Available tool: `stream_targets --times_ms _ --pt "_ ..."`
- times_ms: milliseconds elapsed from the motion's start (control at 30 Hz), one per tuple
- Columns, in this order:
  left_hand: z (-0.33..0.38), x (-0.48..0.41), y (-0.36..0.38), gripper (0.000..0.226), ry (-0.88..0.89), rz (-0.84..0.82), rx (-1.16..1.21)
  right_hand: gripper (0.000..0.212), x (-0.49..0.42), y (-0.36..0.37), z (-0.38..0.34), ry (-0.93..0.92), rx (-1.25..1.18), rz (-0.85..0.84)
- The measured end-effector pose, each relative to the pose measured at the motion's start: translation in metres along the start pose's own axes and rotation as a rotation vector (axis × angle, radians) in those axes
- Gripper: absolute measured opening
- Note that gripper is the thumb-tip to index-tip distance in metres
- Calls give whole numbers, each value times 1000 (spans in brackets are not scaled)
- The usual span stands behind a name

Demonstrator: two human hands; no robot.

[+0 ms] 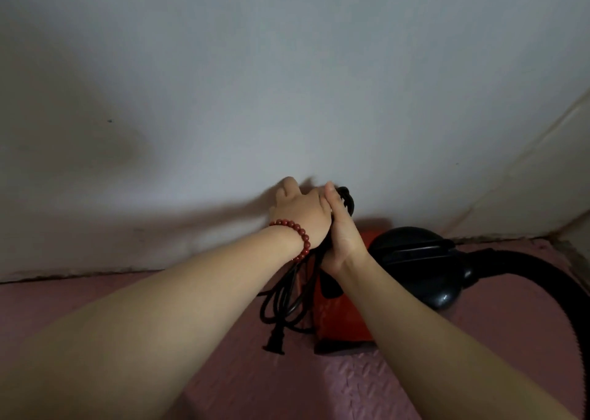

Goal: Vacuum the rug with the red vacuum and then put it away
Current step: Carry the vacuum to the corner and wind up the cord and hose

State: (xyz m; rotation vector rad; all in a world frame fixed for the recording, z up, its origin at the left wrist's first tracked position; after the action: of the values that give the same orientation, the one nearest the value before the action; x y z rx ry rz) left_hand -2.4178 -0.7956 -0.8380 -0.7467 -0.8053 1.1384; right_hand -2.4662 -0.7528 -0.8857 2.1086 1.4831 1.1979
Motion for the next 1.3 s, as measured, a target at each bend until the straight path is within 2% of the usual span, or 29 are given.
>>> stream_targets --times_ms 100,133,167,200,233,267,333,433,500,600,667,733,800,833,933,1000,1067,1200,1267,1300 --pt "2 8 28 39 -51 -192 294 61 -7 -14 -5 -59 -18 163" --pt "-1 12 32 41 -57 -177 266 56 -9 -19 -9 -74 -23 207" --pt "-5 15 36 42 -41 -211 354 43 -11 -26 -14 -100 -25 251" --pt "-4 18 38 46 50 -300 472 27 -10 -33 -20 -132 -28 295" --pt "2 27 37 61 195 -407 422 22 -9 -40 -27 -171 -25 337" --pt "2 35 38 79 261 -494 378 24 -8 -43 -34 -199 -22 360" --pt "-9 37 47 102 204 -652 323 24 -3 -43 -41 -233 -67 358" --pt "-17 35 46 99 186 -797 254 21 1 -36 -37 -203 -198 370" --pt "-21 32 42 97 224 -810 178 22 3 -29 -33 -177 -242 352" --pt "-25 32 42 99 291 -722 48 22 7 -21 -29 -154 -259 298" --pt "-23 28 38 73 352 -589 0 21 7 -18 -27 -156 -284 271" --pt "-23 23 33 35 390 -466 -16 15 6 -12 -29 -143 -254 234" --pt "-23 23 33 11 388 -443 43 10 4 -8 -34 -77 -100 221" --pt "-24 24 33 8 388 -453 65 15 4 -9 -39 -42 19 219" --pt "-22 24 31 18 395 -462 72 32 8 -23 -66 -70 476 296" --pt "-22 23 32 28 392 -453 3 36 16 -32 -91 -152 837 402" --pt "-19 22 34 39 406 -447 -46 42 26 -32 -108 -163 1155 437" --pt "-11 19 47 51 401 -479 -47 48 46 -24 -119 -49 1693 309" --pt "-10 16 50 44 371 -447 -57 43 57 -24 -120 8 1784 208" --pt "-10 14 50 41 347 -432 -58 51 62 -26 -120 51 1841 161"
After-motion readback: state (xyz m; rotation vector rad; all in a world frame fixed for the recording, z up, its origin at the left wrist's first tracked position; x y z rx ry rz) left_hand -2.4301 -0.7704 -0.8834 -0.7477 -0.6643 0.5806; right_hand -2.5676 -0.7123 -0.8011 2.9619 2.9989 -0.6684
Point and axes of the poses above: each hand's wrist, its own x-axis away from the middle knuckle, its own y-axis out of the palm, z = x × y, the point moved 7 cm from there along -x, towards the middle knuckle, and after that the axes turned 2 degrees about -x, right-handed, at the moved point
